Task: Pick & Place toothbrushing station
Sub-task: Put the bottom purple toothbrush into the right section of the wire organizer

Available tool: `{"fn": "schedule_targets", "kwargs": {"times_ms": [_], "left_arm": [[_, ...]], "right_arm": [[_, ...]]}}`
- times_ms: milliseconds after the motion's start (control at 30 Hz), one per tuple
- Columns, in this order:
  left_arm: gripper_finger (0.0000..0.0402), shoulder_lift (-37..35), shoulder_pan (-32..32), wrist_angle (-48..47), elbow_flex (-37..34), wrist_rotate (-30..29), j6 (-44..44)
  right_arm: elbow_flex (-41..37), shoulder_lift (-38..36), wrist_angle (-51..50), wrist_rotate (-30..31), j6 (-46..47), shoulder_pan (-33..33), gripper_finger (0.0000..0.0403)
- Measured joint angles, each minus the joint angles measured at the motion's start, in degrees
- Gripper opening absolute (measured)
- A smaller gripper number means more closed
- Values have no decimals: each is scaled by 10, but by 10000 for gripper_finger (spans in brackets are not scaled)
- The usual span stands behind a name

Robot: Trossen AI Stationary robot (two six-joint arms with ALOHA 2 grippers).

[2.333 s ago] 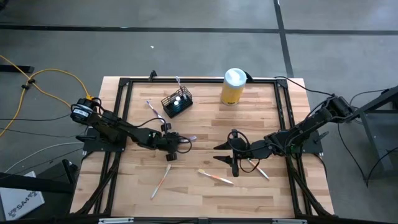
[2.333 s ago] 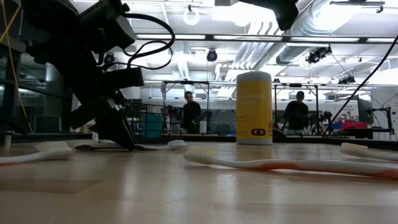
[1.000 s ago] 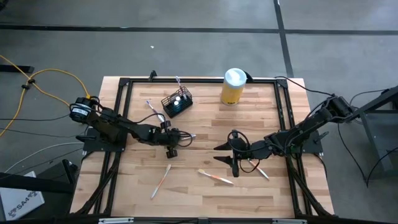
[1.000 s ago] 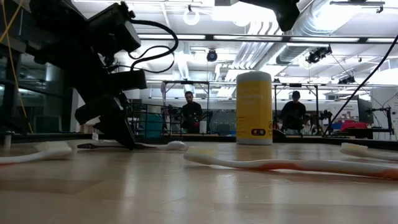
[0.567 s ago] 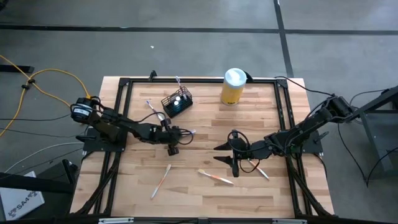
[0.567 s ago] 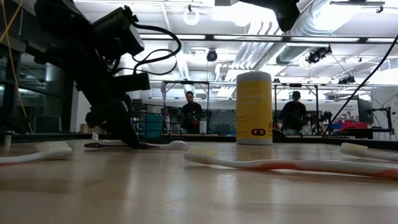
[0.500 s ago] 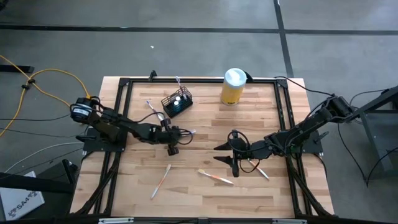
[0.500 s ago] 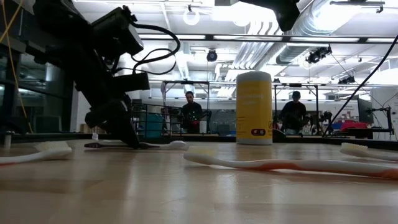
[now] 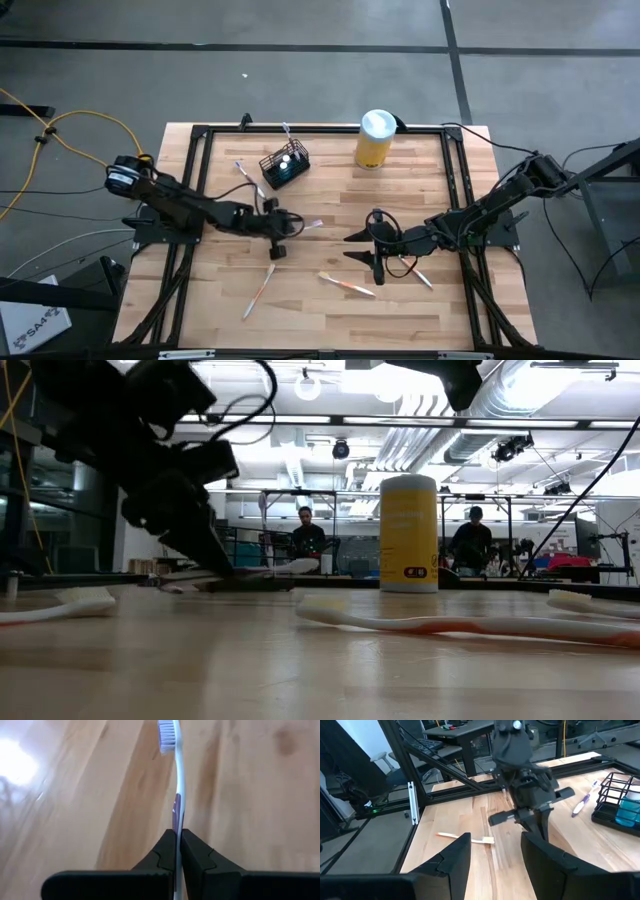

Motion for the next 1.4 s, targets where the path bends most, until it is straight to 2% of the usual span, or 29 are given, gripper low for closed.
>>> {"fn": "schedule_targets", "kwargs": {"times_ms": [267, 600, 733, 867, 1100, 1400], "left_arm": [[3, -22, -11, 73, 1, -10, 44], [3, -43, -10, 150, 2, -18, 104], [3, -49, -10, 222, 2, -18, 145], [3, -50, -10, 308, 2, 9, 177], [3, -50, -11, 412, 2, 73, 196], [3, -50, -12, 515, 2, 127, 222]], "right_arm": [[0, 0, -17, 0, 37, 0, 165], [0, 0, -110, 19, 123, 0, 165], [0, 0, -121, 20, 143, 0, 165], [0, 0, -119, 21, 141, 0, 165], [0, 0, -47, 62, 49, 0, 165], [0, 0, 91, 65, -118, 0, 165]]}}
